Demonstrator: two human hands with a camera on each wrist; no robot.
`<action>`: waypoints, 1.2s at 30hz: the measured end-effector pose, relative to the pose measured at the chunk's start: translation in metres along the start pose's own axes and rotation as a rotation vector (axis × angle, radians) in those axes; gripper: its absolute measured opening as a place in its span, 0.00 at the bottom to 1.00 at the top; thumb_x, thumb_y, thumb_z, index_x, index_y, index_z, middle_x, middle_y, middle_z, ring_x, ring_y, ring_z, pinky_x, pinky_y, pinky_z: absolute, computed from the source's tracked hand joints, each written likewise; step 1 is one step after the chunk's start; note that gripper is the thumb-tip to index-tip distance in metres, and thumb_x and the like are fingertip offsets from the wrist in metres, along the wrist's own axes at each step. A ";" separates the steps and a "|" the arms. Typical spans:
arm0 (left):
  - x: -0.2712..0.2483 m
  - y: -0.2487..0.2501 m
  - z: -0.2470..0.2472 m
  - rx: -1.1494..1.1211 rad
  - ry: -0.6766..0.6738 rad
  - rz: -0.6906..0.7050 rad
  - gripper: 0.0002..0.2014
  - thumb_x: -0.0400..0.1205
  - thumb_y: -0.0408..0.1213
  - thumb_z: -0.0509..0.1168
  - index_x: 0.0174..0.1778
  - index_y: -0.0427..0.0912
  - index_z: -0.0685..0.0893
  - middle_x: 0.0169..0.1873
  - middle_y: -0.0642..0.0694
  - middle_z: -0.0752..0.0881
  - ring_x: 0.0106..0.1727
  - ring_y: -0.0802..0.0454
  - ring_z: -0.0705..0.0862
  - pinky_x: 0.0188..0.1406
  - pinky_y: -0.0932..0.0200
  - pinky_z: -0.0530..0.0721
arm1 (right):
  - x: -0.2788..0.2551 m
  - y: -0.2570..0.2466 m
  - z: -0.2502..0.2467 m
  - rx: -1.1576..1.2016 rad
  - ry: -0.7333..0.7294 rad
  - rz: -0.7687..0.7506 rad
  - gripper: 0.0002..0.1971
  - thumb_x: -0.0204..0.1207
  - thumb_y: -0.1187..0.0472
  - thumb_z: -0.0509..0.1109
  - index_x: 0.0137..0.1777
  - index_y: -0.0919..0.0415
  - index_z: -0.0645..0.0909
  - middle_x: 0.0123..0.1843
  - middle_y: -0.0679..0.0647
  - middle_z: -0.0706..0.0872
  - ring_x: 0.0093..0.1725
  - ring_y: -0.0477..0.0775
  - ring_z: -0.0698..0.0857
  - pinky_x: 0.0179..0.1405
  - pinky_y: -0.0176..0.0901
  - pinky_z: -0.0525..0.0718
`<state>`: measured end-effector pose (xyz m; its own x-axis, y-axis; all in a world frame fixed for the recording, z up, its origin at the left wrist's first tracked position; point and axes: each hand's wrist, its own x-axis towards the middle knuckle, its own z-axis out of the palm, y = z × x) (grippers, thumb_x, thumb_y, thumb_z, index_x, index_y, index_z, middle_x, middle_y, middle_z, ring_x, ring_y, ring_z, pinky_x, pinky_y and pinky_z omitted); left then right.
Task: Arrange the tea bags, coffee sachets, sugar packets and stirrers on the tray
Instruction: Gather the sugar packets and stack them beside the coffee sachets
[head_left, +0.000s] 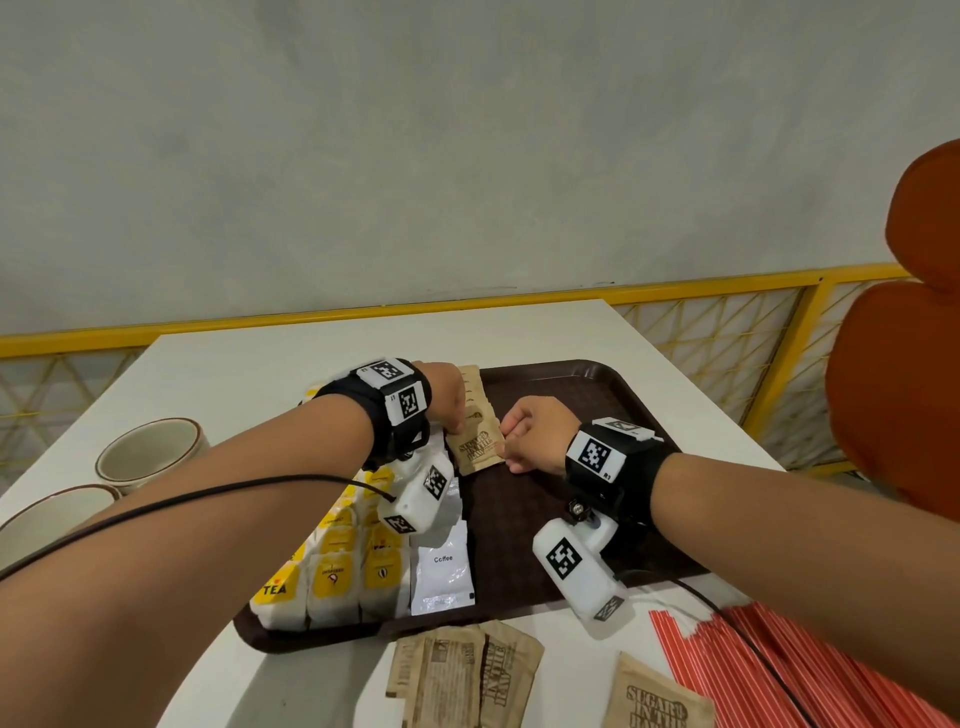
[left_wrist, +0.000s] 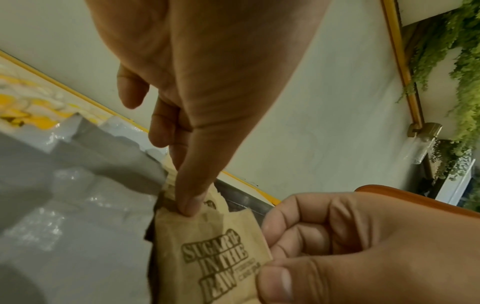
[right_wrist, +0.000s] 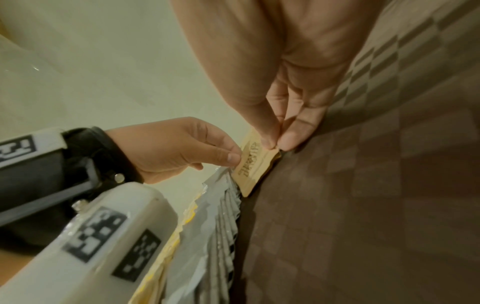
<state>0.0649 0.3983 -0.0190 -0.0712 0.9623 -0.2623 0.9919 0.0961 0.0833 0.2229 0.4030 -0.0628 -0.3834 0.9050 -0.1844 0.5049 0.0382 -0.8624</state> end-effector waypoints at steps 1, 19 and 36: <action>0.000 0.000 0.000 -0.002 -0.003 0.002 0.11 0.78 0.42 0.72 0.51 0.40 0.89 0.51 0.46 0.89 0.49 0.51 0.84 0.53 0.56 0.81 | 0.000 0.001 0.000 -0.004 0.003 -0.002 0.12 0.72 0.74 0.73 0.37 0.59 0.76 0.33 0.58 0.82 0.25 0.50 0.82 0.30 0.39 0.87; 0.000 -0.011 0.001 -0.172 0.083 -0.018 0.04 0.75 0.38 0.74 0.42 0.42 0.90 0.44 0.48 0.89 0.49 0.51 0.85 0.53 0.56 0.82 | -0.009 -0.013 -0.009 -0.274 -0.080 -0.015 0.16 0.69 0.63 0.80 0.29 0.58 0.75 0.33 0.60 0.85 0.37 0.57 0.87 0.45 0.52 0.90; 0.018 0.002 0.008 -0.034 0.091 -0.097 0.08 0.72 0.39 0.72 0.44 0.41 0.90 0.45 0.43 0.91 0.49 0.46 0.89 0.47 0.52 0.87 | -0.005 -0.016 0.001 -0.323 -0.059 -0.001 0.11 0.63 0.71 0.76 0.31 0.57 0.78 0.38 0.63 0.90 0.44 0.63 0.91 0.49 0.63 0.89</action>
<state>0.0666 0.4133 -0.0314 -0.1777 0.9670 -0.1827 0.9757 0.1973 0.0950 0.2161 0.3973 -0.0482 -0.4232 0.8792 -0.2189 0.7201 0.1798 -0.6702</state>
